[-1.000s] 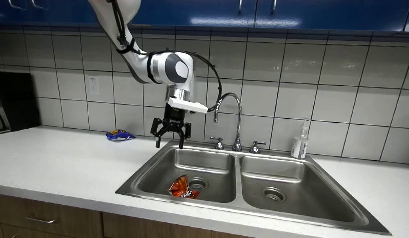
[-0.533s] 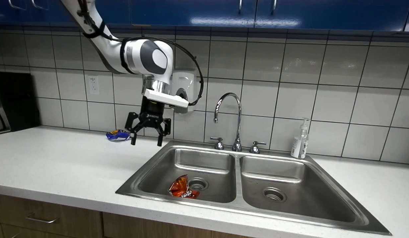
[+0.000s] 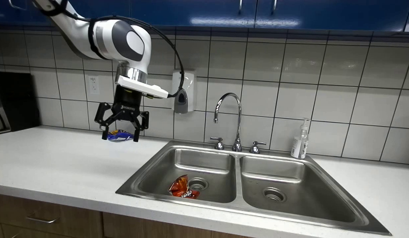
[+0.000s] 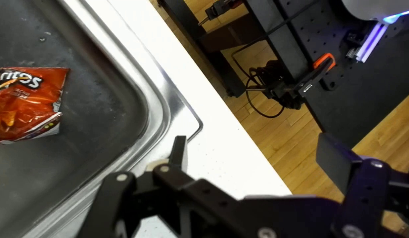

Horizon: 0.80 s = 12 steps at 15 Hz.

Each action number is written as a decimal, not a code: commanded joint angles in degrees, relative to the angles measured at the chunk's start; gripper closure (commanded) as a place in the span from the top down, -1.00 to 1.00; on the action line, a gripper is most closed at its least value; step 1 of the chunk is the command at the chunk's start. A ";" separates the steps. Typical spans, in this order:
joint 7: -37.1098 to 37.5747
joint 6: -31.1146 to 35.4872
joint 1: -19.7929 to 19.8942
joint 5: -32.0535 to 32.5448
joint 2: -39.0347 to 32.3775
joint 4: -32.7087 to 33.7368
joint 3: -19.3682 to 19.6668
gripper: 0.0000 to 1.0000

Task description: Place the red bag of doritos in the left sink

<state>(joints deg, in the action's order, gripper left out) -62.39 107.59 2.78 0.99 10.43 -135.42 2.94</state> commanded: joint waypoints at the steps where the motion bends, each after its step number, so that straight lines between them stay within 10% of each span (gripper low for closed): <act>1: -1.36 -3.78 -1.95 -0.48 6.08 -3.49 0.37 1.00; 12: 0.16 -4.25 -3.16 0.15 5.22 -3.19 0.70 1.00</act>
